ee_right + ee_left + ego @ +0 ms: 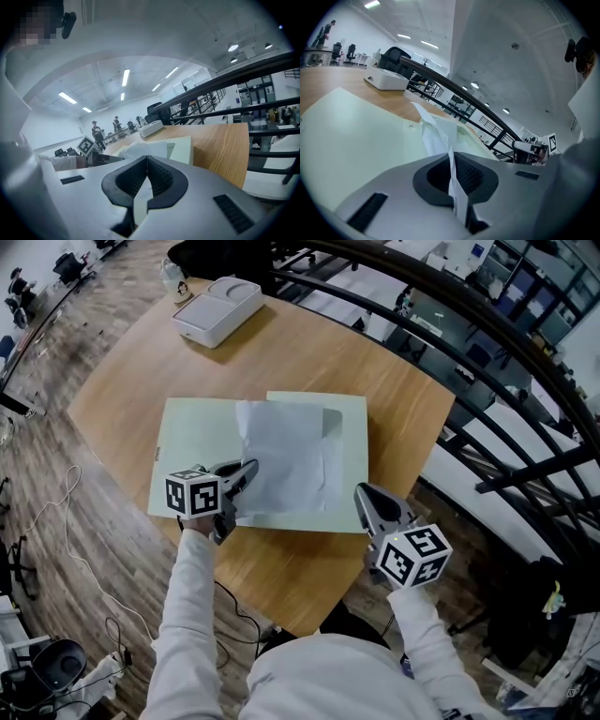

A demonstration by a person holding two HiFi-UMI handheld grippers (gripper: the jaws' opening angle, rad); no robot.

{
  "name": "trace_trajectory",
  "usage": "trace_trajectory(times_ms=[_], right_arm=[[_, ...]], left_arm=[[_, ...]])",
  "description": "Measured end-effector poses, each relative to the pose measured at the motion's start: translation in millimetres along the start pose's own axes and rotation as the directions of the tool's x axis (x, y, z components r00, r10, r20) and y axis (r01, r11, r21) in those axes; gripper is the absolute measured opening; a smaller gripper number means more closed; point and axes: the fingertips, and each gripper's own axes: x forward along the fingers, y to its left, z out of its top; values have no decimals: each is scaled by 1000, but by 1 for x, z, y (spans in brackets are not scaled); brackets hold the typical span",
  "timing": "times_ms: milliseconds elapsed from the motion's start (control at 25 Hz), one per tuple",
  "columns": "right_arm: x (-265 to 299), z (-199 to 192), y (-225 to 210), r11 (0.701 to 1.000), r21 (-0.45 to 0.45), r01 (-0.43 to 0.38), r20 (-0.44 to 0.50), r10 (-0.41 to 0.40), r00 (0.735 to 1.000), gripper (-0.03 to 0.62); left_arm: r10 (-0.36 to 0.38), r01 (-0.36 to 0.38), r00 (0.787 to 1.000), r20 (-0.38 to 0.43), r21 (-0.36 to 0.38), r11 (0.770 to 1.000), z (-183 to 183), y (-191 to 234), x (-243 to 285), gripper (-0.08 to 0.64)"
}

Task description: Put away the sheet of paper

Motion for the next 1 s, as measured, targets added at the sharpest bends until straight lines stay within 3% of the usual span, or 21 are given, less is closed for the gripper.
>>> trace_trajectory(times_ms=[560,1000], right_arm=[[-1,-5,-1,1000,8,-5,-2,5,1000,28],[-6,-5,-5,1000,17,-2,-3,2,1000,28]], left_arm=[[97,-103,993,-66,-96,990,-21,27,7,17],[85,-93,995,-56,-160,983,-23,18,27,17]])
